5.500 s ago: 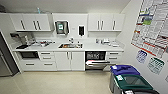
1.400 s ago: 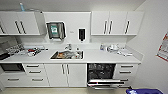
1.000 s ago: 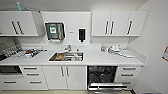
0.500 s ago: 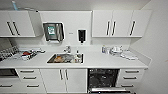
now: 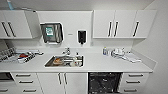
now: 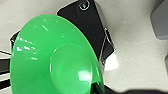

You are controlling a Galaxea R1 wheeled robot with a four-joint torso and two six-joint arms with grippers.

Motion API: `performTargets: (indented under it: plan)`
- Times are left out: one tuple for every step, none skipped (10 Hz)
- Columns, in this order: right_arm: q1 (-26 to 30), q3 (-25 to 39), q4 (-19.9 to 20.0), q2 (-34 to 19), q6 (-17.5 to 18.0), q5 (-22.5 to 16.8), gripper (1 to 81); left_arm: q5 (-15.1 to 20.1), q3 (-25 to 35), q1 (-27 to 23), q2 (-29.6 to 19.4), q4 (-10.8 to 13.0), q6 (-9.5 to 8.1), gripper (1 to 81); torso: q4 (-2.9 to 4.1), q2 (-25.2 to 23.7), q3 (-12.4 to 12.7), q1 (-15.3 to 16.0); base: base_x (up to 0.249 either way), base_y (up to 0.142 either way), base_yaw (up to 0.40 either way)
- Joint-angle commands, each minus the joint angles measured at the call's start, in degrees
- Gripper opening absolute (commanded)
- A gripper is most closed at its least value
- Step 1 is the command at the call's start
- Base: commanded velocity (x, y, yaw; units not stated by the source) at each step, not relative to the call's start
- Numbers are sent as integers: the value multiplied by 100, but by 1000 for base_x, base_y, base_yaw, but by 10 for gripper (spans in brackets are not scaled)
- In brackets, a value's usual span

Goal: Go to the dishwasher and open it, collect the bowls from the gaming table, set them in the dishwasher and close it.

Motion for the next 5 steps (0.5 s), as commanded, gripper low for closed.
performTargets:
  plan:
    - [146, 4, -27, -130, -18, -369, 10, 280, -16, -155, -127, 42, 40, 10, 0, 0, 0, 0, 184, 0, 0]
    - [137, -5, -28, -130, -18, -369, 10, 280, -16, -155, -127, 42, 40, 10, 0, 0, 0, 0, 184, 0, 0]
    - [146, -5, -36, -121, -18, -369, 10, 280, -16, -155, -127, 42, 40, 10, 0, 0, 0, 2, 168, 0, 0]
    - [146, -14, -36, -121, -18, -369, 10, 280, -16, -155, -127, 42, 40, 10, 0, 0, 0, 2, 162, 0, 0]
    - [163, -13, -36, -112, -18, -369, 10, 280, -16, -155, -136, 42, 40, 10, 0, 0, 0, 2, 142, 0, 0]
